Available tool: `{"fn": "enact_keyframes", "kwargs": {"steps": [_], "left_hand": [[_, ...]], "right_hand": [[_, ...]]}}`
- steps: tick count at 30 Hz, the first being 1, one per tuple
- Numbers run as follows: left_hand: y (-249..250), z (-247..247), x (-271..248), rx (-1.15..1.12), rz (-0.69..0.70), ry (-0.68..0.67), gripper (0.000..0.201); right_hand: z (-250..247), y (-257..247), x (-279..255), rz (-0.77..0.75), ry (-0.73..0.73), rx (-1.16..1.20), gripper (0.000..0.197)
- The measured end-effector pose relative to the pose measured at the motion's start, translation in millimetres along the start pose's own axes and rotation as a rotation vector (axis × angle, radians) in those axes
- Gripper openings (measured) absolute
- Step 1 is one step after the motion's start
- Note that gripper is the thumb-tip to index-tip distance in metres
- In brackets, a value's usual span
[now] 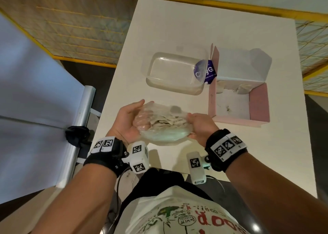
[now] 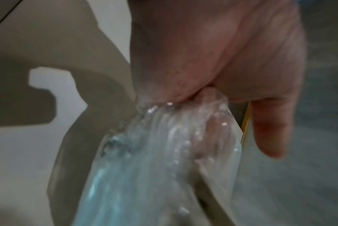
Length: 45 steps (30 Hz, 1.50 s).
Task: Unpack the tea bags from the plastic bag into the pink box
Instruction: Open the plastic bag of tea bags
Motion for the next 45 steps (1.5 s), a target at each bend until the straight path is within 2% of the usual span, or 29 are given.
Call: {"fn": "enact_keyframes", "kwargs": {"steps": [2, 3, 5, 6, 9, 11, 13, 17, 18, 20, 21, 23, 24, 26, 28, 30, 32, 33, 34, 36, 38, 39, 41, 43, 45], "left_hand": [[3, -15, 5, 0.109, 0.040, 0.017, 0.044], [4, -17, 4, 0.177, 0.071, 0.053, 0.042], [4, -23, 6, 0.321, 0.166, 0.145, 0.025], [3, -22, 6, 0.381, 0.209, 0.192, 0.017], [-4, -18, 5, 0.559, 0.349, 0.284, 0.017], [-10, -14, 5, 0.702, 0.450, 0.303, 0.018], [-14, -11, 4, 0.803, 0.517, 0.297, 0.021], [-14, -10, 3, 0.908, 0.548, 0.283, 0.024], [-14, -11, 3, 0.943, 0.544, 0.289, 0.030], [-15, -12, 3, 1.015, 0.536, 0.288, 0.040], [-15, -11, 2, 1.064, 0.552, 0.290, 0.043], [-17, -7, 0, 1.201, 0.600, 0.300, 0.053], [-19, -4, 0, 1.256, 0.615, 0.292, 0.062], [-21, -2, -1, 1.376, 0.580, 0.270, 0.081], [-23, -3, -1, 1.467, 0.503, 0.266, 0.089], [-20, -3, -5, 1.423, 0.524, 0.275, 0.083], [-8, 1, -9, 1.256, 0.637, 0.305, 0.067], [-2, 4, -7, 1.244, 0.696, 0.326, 0.060], [4, 7, -3, 1.311, 0.741, 0.338, 0.056], [9, 14, 10, 1.530, 0.734, 0.248, 0.057], [6, 20, 21, 1.714, 0.646, 0.129, 0.057], [5, 23, 23, 1.792, 0.660, 0.109, 0.051], [8, 33, 18, 1.899, 0.852, 0.134, 0.035], [14, 41, 4, 1.872, 1.084, 0.161, 0.024], [16, 44, -11, 1.806, 1.199, 0.115, 0.021]], "right_hand": [[1, 6, 7, 0.132, -0.132, 0.296, 0.037], [1, 9, 13, 0.172, -0.153, 0.404, 0.041], [-2, 13, 19, 0.158, -0.113, 0.416, 0.038], [-1, 11, 19, 0.102, -0.098, 0.354, 0.032], [-1, 10, 11, -0.158, -0.018, 0.095, 0.011], [-1, 9, 7, -0.457, 0.105, -0.215, 0.011], [2, 9, 2, -0.674, 0.170, -0.471, 0.013], [2, 13, 11, -0.784, 0.216, -0.780, 0.020], [1, 10, 9, -0.841, 0.268, -0.842, 0.023], [5, 0, -4, -1.046, 0.336, -0.897, 0.028], [8, -4, -12, -1.161, 0.328, -0.876, 0.029], [20, -11, -26, -1.303, 0.181, -0.816, 0.029], [26, -10, -30, -1.275, 0.078, -0.833, 0.032], [35, -2, -25, -1.117, -0.082, -0.988, 0.043], [37, 8, -17, -1.052, -0.119, -1.161, 0.044], [36, 11, -14, -1.050, -0.122, -1.181, 0.040], [36, 7, -16, -1.066, -0.115, -1.127, 0.037], [35, 5, -18, -1.092, -0.101, -1.099, 0.035], [35, 3, -20, -1.126, -0.079, -1.086, 0.035], [33, 2, -24, -1.184, -0.055, -1.088, 0.036], [33, 3, -23, -1.125, -0.097, -1.113, 0.035], [33, 4, -22, -1.069, -0.125, -1.128, 0.032], [34, 2, -19, -1.001, -0.147, -1.124, 0.027], [35, -5, -18, -0.965, -0.138, -1.040, 0.024], [33, -14, -20, -0.945, -0.113, -0.899, 0.022]]}}
Point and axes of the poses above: each hand's wrist, its own x-axis towards the middle knuckle, its own z-axis out of the palm, y = z × x, the point moved 3 cm from there along x, towards the middle knuckle, and after that the axes turned 6 degrees about y, right-handed, at the moved point
